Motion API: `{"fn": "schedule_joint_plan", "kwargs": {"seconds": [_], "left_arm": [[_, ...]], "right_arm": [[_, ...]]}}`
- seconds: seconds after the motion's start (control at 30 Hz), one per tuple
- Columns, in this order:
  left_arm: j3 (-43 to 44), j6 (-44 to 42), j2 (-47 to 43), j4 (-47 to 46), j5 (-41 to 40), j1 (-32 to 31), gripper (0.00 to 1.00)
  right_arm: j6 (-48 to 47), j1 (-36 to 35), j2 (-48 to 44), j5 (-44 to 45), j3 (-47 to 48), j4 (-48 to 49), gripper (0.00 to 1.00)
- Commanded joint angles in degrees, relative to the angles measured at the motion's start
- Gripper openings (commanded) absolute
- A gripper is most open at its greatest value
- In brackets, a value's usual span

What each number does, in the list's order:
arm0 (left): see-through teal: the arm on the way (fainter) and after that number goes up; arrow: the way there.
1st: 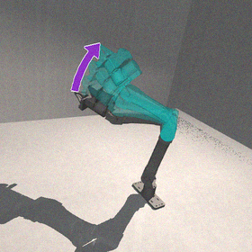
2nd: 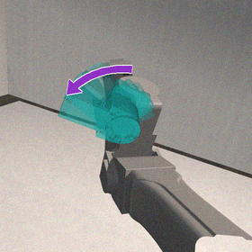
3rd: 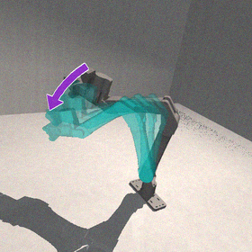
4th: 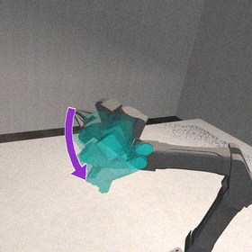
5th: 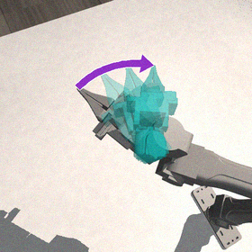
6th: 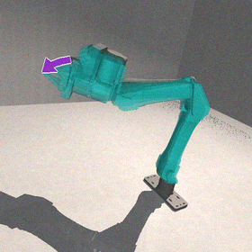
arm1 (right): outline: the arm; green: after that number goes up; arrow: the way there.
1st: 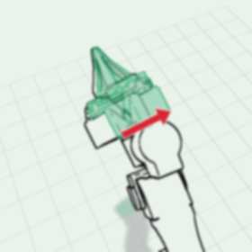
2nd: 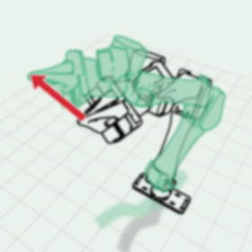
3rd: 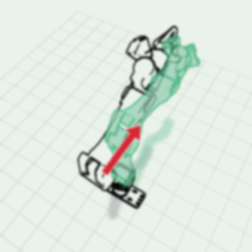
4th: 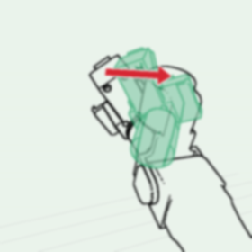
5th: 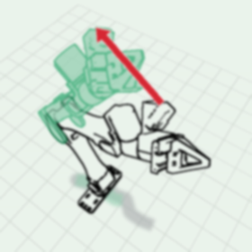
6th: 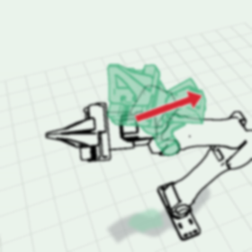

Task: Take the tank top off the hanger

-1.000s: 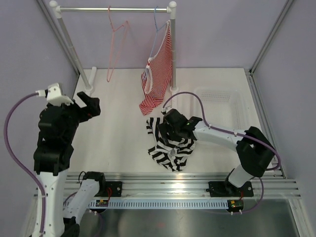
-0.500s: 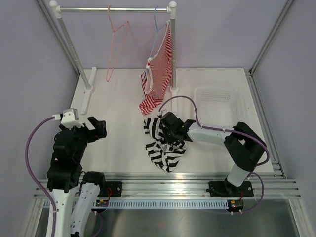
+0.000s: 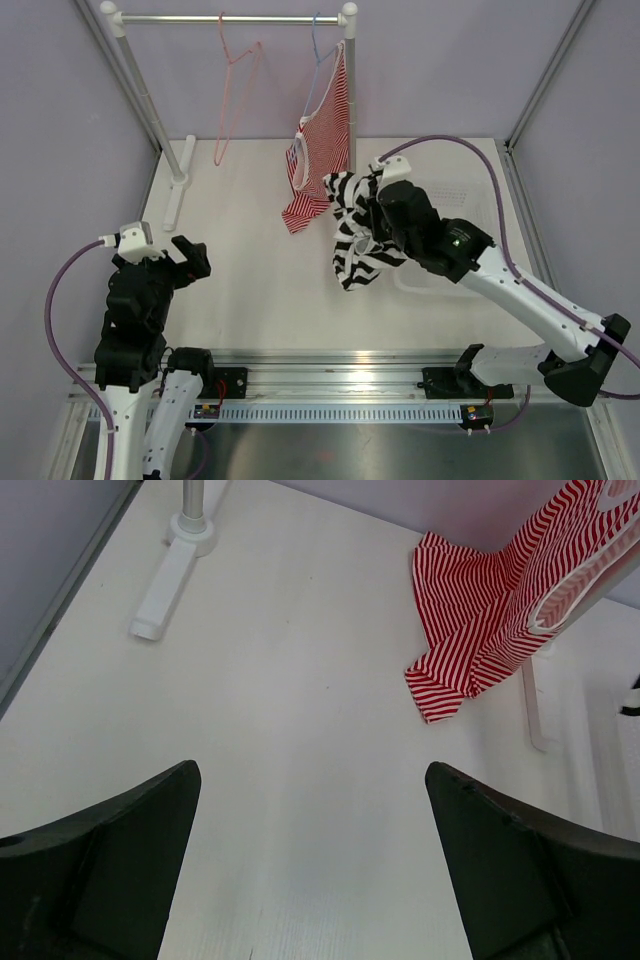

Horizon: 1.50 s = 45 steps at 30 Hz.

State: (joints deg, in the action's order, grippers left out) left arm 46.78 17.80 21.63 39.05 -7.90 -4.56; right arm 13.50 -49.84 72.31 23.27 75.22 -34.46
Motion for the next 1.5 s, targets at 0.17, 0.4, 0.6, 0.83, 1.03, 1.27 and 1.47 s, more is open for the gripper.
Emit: {"fn": "schedule_joint_plan", "kwargs": {"seconds": [0.17, 0.4, 0.6, 0.83, 1.03, 1.27, 1.47], "left_arm": [[1.47, 0.21, -0.89, -1.78, -3.17, -0.01, 0.99], [1.55, 0.30, 0.08, -1.78, -2.65, -0.01, 0.99], [1.56, 0.04, 0.78, -1.87, -2.29, -0.01, 0.99], [1.91, -0.40, 2.10, -1.78, -4.67, 1.65, 0.99], [1.99, -2.59, 5.08, -2.66, -1.69, 2.54, 0.99], [7.26, -4.09, 12.37, 2.34, 0.25, 2.45, 0.99], [10.08, -4.44, 14.94, 6.21, 0.79, 0.43, 0.99]], "right_arm": [[2.14, 13.24, -3.93, 22.79, 4.51, -8.97, 0.00], [1.55, 27.25, -4.22, 9.88, -5.86, 1.49, 0.00], [-0.05, 28.57, 3.70, 6.99, -7.02, 1.76, 0.26], [3.03, 28.66, 5.83, 11.10, -5.00, -2.36, 0.99], [-0.05, 28.49, -7.87, -4.87, -2.80, -6.06, 0.99], [-0.93, 28.49, -21.58, -6.22, 3.60, -17.54, 0.99], [-1.19, 28.58, -25.98, -1.91, 6.60, -27.66, 0.99]]}}
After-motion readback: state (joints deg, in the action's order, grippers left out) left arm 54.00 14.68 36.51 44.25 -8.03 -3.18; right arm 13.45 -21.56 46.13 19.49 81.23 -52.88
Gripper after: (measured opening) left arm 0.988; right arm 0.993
